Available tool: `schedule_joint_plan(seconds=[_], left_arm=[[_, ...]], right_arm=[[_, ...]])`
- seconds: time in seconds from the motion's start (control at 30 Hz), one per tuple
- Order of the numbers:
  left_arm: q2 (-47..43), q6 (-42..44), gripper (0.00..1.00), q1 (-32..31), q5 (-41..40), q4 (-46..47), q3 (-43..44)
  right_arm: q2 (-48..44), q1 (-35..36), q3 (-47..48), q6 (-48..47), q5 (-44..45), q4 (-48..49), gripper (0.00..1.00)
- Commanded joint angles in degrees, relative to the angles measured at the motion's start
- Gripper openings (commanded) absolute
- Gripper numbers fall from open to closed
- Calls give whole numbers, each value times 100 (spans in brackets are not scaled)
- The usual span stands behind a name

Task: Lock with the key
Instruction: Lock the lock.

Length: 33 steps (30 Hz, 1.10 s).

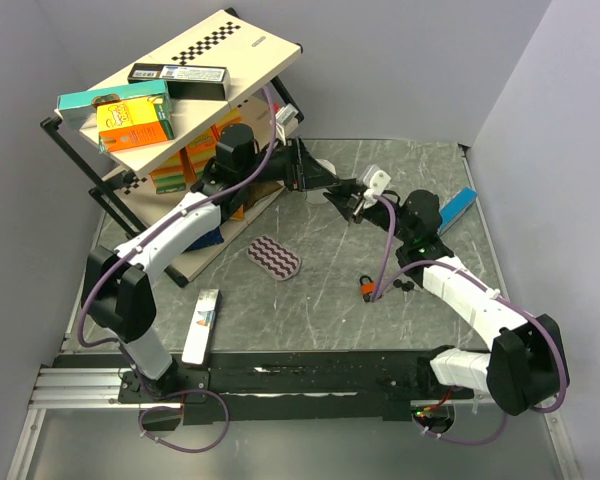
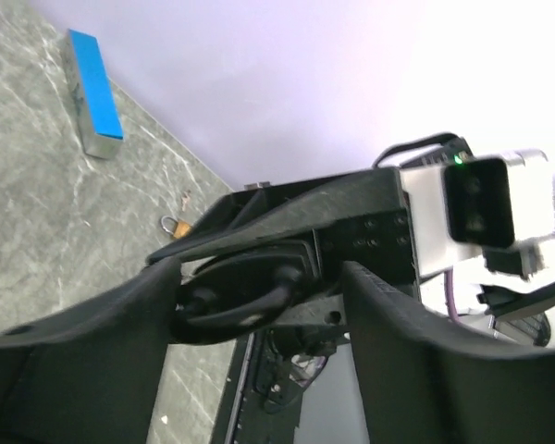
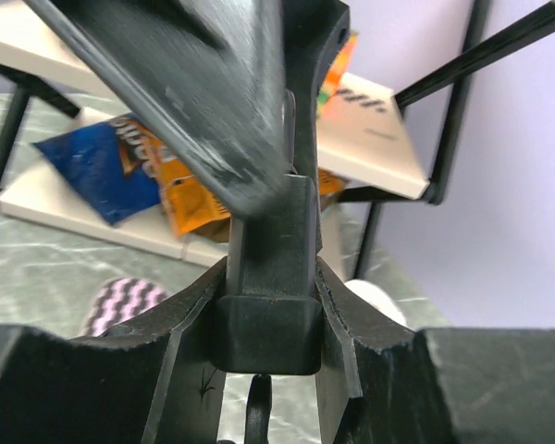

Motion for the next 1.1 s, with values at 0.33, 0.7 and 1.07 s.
schedule_joint_plan(seconds=[0.33, 0.7, 1.07], left_arm=[[241, -249, 65, -262, 663, 516, 417], [460, -310, 43, -332, 1304, 787, 584], [250, -355, 1, -51, 1235, 930, 373]], right_arm=[[26, 367, 89, -781, 969, 943, 0], [141, 367, 80, -763, 1065, 969, 0], [-79, 349, -131, -632, 969, 495, 33]])
